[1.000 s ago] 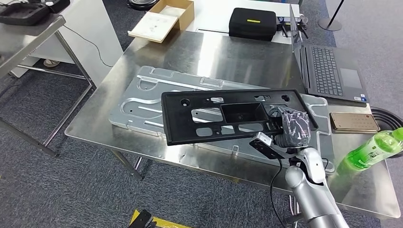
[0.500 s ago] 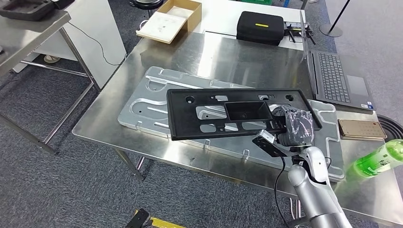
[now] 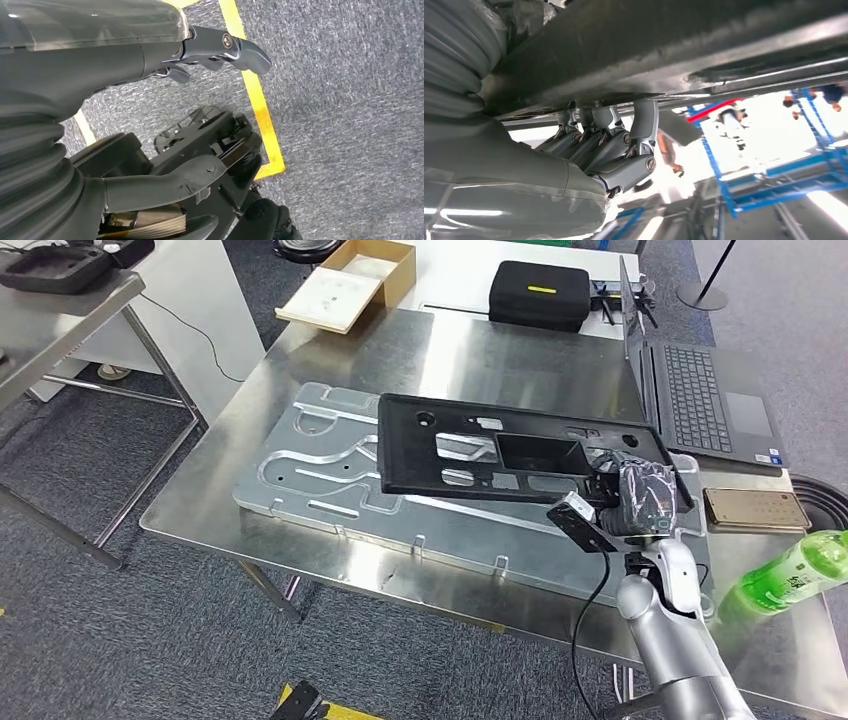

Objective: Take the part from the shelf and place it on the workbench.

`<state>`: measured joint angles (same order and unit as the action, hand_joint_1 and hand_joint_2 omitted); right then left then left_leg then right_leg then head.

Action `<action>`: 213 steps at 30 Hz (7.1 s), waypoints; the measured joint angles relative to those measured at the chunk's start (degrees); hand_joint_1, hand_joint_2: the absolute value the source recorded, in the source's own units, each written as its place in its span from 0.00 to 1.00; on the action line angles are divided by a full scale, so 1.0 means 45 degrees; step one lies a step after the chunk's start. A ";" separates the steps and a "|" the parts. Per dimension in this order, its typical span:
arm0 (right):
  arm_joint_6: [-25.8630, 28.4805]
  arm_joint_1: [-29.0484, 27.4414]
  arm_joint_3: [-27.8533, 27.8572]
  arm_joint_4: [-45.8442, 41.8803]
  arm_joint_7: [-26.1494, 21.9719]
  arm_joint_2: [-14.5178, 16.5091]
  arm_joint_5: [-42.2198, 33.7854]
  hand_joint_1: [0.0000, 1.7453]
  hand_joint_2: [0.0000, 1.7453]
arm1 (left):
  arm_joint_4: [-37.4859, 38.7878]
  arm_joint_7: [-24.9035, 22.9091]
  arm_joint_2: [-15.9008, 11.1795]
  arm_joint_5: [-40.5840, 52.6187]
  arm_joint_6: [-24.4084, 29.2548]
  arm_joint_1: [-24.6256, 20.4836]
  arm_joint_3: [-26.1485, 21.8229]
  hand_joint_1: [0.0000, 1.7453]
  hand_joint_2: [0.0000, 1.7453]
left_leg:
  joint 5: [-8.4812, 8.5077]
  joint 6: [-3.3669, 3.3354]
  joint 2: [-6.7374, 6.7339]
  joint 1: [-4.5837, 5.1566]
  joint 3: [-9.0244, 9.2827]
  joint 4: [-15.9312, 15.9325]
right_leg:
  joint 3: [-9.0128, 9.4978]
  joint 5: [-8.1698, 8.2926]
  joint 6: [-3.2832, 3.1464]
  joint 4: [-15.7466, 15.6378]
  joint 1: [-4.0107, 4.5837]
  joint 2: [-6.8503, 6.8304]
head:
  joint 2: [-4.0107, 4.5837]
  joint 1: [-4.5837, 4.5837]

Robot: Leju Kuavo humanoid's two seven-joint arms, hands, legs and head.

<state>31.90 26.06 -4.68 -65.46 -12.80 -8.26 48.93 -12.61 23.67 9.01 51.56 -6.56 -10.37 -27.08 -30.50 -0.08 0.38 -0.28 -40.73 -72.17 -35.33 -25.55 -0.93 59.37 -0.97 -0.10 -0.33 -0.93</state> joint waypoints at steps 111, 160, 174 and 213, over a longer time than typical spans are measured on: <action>-0.1380 -0.0919 -0.0845 -0.4892 -0.2463 0.0673 -0.2357 0.00 0.00 | 0.0000 -0.0323 -0.0131 -0.0058 0.0232 0.0010 -0.0027 0.00 0.00 | 0.1175 -0.0542 0.0979 0.0137 0.1529 0.3037 | -0.0071 -0.0111 0.0365 0.0424 -0.0013 0.0774 | 0.0000 -0.0001; -0.1615 -0.0217 -0.1609 -0.4154 -0.2238 0.0555 -0.2240 0.00 0.00 | 0.0000 -0.0589 -0.0301 -0.0783 0.0203 0.0297 -0.0792 0.00 0.00 | 0.1399 -0.0233 -0.0717 0.0084 0.1153 0.3062 | 0.0688 -0.0510 0.0355 -0.0163 0.0092 -0.1542 | 0.0000 0.0114; -0.1423 -0.0225 -0.1670 -0.3967 -0.2282 0.0595 -0.2374 0.00 0.00 | 0.0000 -0.0582 -0.0268 -0.0749 -0.0016 0.0262 -0.1001 0.00 0.00 | 0.1435 -0.0300 0.1420 0.0002 0.1069 0.2964 | 0.0192 -0.0284 0.0312 0.0095 -0.0060 0.1027 | 0.0000 0.0107; -0.1355 0.0469 -0.1884 -0.3087 -0.2187 0.0702 -0.2344 0.00 0.00 | 0.0005 -0.1214 0.0166 -0.0256 0.0362 0.0238 -0.1093 0.00 0.00 | 0.0020 0.0177 0.0028 -0.0095 -0.0689 -0.0422 | 0.0422 -0.0254 -0.0022 -0.0159 -0.0042 -0.0409 | 0.0000 0.0290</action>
<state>25.80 28.18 -13.16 -79.35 -22.64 -5.10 38.39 -12.59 18.21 9.75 50.41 -4.93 -9.30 -32.00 -30.41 0.72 0.51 -0.71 -43.84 -74.07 -33.43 -26.69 -1.03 58.66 -1.16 -1.94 -0.33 0.37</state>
